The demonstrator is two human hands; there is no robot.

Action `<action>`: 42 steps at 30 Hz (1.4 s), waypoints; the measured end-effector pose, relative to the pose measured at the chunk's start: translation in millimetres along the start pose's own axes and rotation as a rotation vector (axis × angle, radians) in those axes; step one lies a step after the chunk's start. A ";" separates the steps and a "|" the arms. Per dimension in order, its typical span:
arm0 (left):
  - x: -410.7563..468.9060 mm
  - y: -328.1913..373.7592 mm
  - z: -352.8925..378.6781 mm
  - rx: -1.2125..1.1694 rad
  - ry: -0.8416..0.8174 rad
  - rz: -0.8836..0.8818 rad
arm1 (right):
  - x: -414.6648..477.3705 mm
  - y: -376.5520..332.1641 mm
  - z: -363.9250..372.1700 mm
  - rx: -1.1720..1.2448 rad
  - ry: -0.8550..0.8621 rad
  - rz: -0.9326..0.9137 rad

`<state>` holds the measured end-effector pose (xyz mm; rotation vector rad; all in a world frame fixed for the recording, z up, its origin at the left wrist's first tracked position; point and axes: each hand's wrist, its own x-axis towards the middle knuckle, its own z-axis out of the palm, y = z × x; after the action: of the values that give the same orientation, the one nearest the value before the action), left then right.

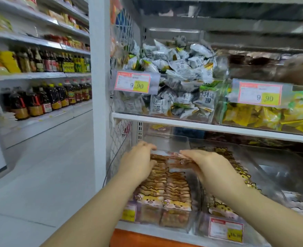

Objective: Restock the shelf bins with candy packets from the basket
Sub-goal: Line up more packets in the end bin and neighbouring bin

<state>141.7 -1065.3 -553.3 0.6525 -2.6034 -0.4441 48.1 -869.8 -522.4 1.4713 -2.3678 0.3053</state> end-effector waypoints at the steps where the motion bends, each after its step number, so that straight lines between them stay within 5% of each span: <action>1: 8.0 -2.0 4.2 0.068 -0.027 0.008 | 4.0 4.1 8.1 -0.050 -0.018 0.009; 7: 53.5 -3.6 35.8 0.284 -0.134 0.131 | 36.6 9.3 19.9 -0.164 -0.067 -0.029; 12: 78.3 -17.4 54.3 0.170 -0.302 0.158 | 51.3 12.1 26.5 -0.259 -0.171 -0.026; 29: 73.6 -25.9 49.5 0.212 -0.411 0.183 | 69.1 -8.6 25.7 -0.416 -0.258 -0.002; 42: 67.9 -35.3 52.0 0.324 -0.323 0.171 | 72.7 -14.0 42.3 -0.380 -0.326 0.047</action>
<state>76.1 -1118.9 -590.7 0.4825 -3.0442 -0.0752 23.8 -950.8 -532.9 1.3624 -2.5244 -0.3855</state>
